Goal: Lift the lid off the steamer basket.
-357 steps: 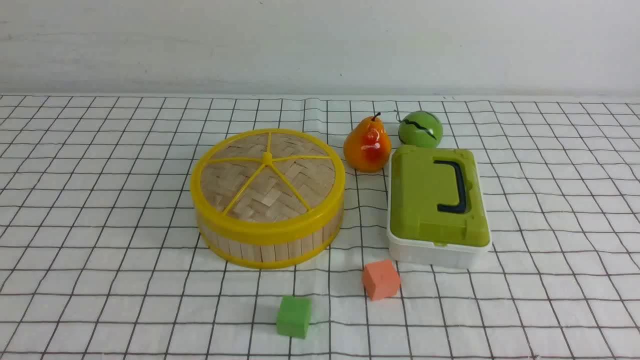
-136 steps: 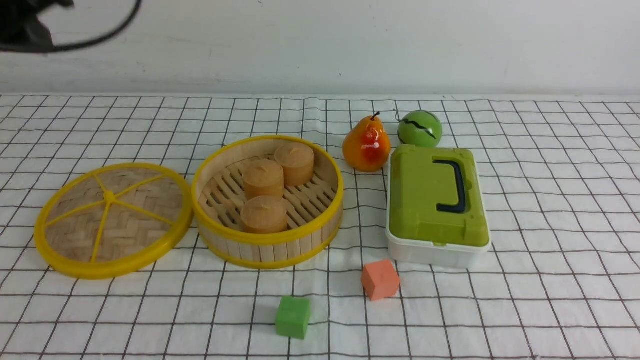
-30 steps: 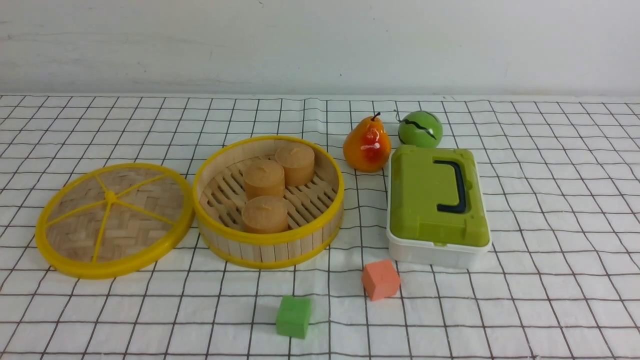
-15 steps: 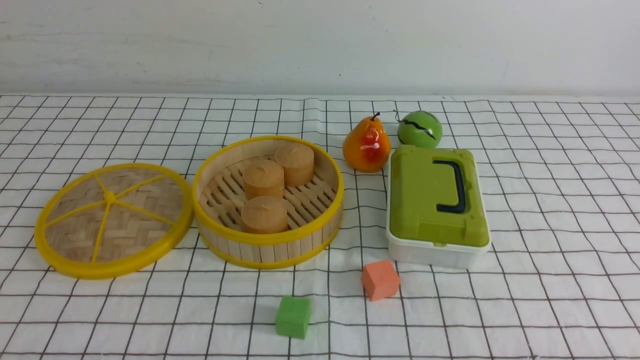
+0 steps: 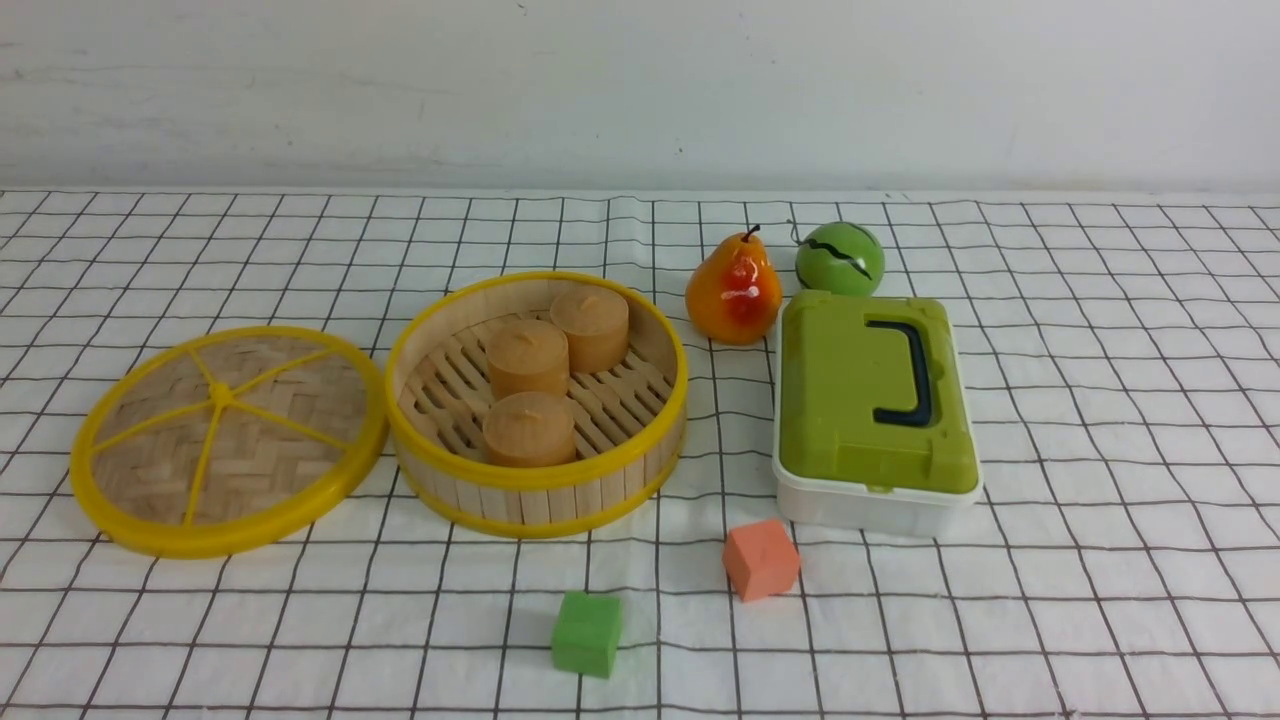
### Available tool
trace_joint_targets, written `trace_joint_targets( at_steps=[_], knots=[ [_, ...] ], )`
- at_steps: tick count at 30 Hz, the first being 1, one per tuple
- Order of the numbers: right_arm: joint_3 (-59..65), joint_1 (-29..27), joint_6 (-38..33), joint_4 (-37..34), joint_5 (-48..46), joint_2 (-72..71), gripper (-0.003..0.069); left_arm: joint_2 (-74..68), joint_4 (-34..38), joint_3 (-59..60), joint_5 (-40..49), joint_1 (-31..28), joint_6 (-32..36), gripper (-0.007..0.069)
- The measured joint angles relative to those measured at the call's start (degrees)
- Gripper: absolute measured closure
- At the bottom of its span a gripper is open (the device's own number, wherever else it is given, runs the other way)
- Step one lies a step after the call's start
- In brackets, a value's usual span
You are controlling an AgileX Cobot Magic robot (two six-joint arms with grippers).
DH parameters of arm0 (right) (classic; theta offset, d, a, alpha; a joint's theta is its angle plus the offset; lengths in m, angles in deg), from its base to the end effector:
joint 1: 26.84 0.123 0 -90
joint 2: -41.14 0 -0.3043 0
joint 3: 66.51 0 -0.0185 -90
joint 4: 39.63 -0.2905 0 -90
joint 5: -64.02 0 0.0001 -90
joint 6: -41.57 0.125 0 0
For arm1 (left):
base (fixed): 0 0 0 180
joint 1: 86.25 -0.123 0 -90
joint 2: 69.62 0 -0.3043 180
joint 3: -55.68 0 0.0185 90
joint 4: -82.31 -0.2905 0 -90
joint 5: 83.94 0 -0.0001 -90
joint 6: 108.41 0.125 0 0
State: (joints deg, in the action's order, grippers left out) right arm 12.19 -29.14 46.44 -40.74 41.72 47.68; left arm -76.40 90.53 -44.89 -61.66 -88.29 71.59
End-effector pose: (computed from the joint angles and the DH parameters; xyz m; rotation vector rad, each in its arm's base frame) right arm 0.1048 -0.0033 0.1624 0.1291 1.8727 0.0501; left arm 0.1051 -0.0030 0.1573 -0.1222 1.8872 -0.1177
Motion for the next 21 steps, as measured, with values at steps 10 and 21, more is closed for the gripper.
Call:
trace_joint_targets(
  at_steps=[10,21],
  knots=[
    [0.00,0.00,0.00,0.00,0.00,0.00,0.0419,0.00,0.00,0.00,0.00,0.00,0.00,0.0629],
    [0.00,0.00,0.00,0.00,0.00,0.00,0.0419,0.00,-0.11,0.00,0.00,0.00,0.00,0.0626]
  ],
)
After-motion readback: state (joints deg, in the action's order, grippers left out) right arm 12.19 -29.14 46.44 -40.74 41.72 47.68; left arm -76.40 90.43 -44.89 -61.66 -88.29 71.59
